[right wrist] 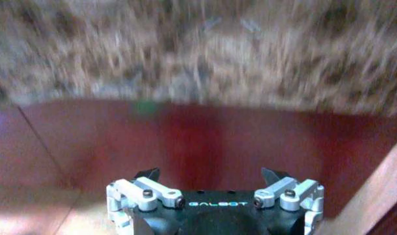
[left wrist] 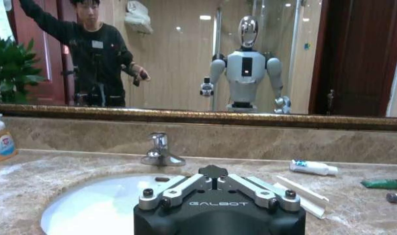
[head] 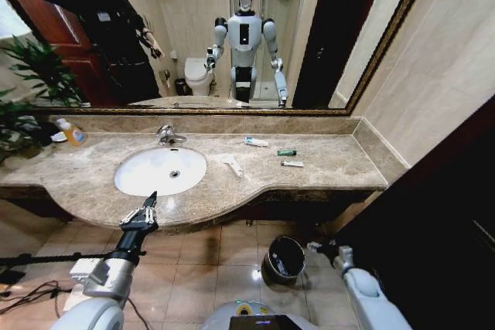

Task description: Pick up the trash from the sink and place it in the trash bin.

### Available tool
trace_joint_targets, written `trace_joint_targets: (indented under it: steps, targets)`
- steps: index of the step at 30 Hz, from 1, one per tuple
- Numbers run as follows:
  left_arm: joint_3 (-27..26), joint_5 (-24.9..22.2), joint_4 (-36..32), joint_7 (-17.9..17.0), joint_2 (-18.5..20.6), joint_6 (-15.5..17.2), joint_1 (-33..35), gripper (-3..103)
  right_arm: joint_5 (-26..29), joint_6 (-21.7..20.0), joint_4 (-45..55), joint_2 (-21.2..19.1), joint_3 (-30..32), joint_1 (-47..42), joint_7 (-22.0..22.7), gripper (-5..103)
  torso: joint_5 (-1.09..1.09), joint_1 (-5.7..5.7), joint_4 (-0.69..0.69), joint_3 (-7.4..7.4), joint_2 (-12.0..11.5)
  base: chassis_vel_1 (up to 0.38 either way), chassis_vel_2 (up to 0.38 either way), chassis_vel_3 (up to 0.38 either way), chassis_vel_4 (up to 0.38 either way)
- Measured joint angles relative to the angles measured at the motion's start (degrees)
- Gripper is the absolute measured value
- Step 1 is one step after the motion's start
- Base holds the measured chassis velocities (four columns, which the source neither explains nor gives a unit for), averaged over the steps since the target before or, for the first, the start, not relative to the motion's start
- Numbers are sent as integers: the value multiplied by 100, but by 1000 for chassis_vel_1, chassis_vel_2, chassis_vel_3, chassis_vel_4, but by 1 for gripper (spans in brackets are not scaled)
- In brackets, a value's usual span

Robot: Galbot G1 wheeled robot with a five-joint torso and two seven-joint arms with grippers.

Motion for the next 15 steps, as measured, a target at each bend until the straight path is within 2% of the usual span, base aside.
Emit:
trace_joint_targets:
  steps: [7,15]
  targets:
    - [0,0,0,0,0,0,0,0,193,4,1744,-83,116,-697,279,100,-3,-1,-1,0,1,0,0,0,0]
    - [0,0,0,0,0,0,0,0,310,-235,2950,-57,61,-891,550,100,-2,-1,-1,0,1,0,0,0,0]
